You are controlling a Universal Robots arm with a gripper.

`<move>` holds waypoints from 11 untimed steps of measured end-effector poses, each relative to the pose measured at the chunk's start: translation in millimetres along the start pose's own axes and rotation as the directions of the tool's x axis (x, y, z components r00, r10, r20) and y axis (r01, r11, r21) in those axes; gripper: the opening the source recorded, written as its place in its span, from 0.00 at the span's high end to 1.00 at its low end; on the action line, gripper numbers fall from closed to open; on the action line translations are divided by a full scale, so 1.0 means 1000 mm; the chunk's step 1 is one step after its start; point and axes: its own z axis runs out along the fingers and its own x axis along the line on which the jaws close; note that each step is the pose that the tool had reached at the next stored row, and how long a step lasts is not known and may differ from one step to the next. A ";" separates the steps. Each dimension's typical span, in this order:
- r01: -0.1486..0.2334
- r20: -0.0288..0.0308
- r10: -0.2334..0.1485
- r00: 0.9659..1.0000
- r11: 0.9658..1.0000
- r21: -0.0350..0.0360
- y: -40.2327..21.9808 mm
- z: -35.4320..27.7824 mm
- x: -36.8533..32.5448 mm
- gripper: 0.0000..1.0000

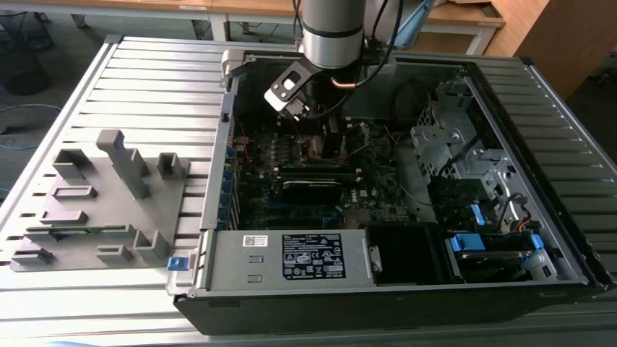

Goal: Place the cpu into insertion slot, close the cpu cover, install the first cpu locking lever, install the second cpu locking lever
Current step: 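Place the cpu into insertion slot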

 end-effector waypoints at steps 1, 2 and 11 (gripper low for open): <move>0.000 -0.002 0.000 1.000 1.000 0.000 0.0000 0.0001 0.0000 0.46; -0.001 -0.010 0.001 1.000 1.000 0.000 0.0000 0.0002 0.0000 0.46; -0.030 -0.026 0.030 0.999 1.000 0.000 -0.0005 0.0059 0.0003 0.46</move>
